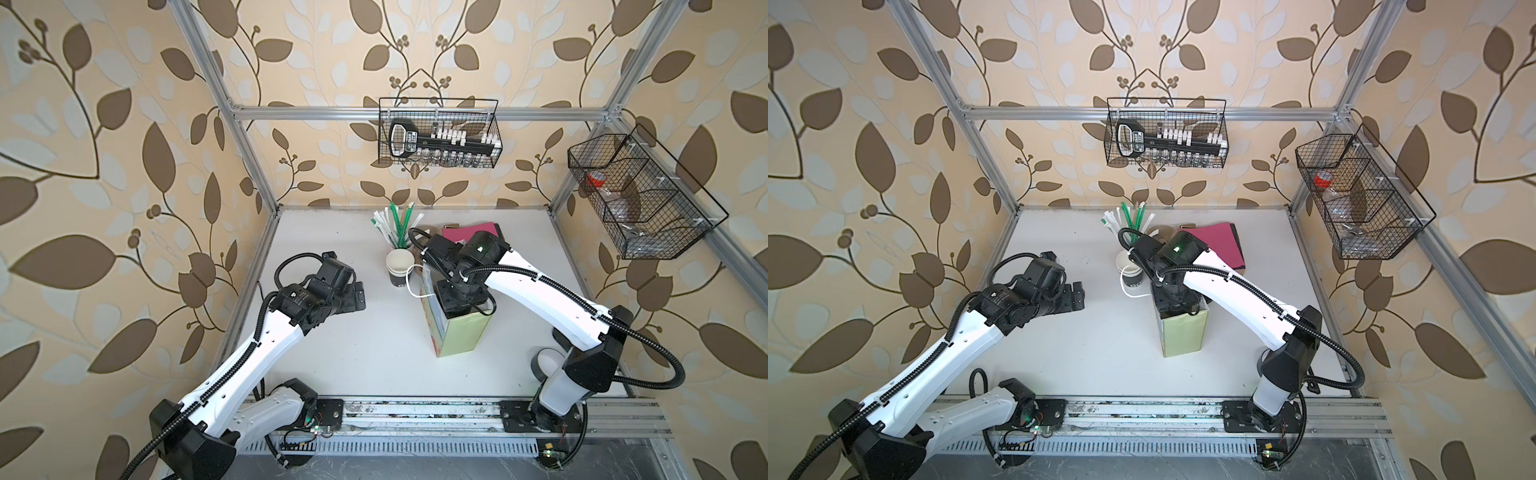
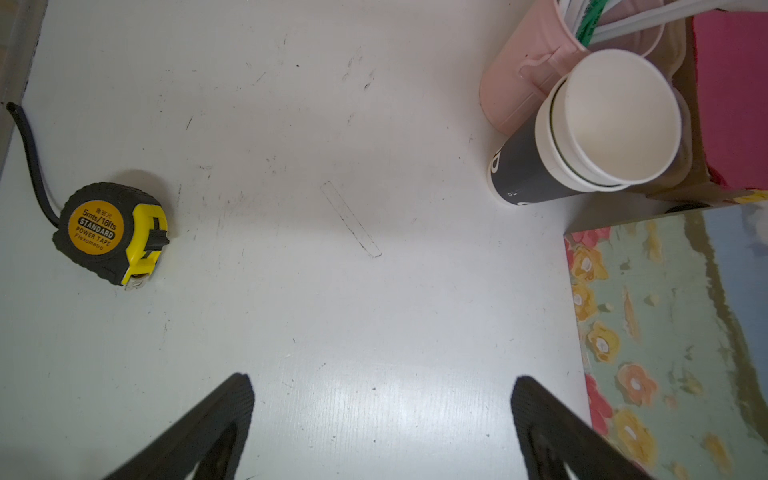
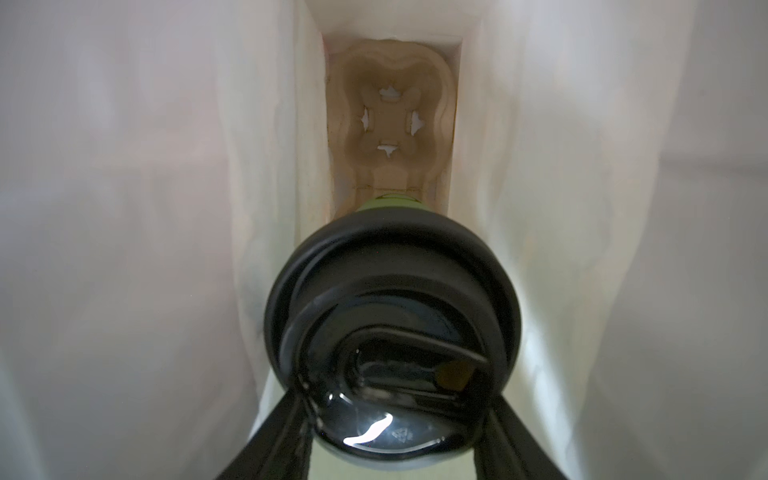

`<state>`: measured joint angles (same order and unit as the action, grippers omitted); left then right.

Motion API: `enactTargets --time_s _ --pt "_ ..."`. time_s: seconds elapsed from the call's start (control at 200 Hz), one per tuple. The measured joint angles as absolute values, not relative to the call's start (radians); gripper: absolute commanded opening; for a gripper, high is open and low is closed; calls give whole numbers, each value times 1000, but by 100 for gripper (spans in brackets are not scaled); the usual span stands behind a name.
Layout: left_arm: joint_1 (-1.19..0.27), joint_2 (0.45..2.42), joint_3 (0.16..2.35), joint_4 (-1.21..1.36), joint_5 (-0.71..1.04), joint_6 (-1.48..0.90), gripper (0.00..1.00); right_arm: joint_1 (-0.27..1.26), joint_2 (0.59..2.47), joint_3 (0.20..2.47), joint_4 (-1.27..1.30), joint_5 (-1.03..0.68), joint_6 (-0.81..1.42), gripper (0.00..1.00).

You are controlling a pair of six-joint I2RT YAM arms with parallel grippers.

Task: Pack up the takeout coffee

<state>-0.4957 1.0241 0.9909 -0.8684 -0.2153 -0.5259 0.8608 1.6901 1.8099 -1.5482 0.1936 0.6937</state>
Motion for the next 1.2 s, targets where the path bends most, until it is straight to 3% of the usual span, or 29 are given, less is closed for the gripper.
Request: enactTargets --time_s 1.2 --pt "-496 1037 991 -868 -213 -524 99 809 1675 1558 -1391 80 687 40"
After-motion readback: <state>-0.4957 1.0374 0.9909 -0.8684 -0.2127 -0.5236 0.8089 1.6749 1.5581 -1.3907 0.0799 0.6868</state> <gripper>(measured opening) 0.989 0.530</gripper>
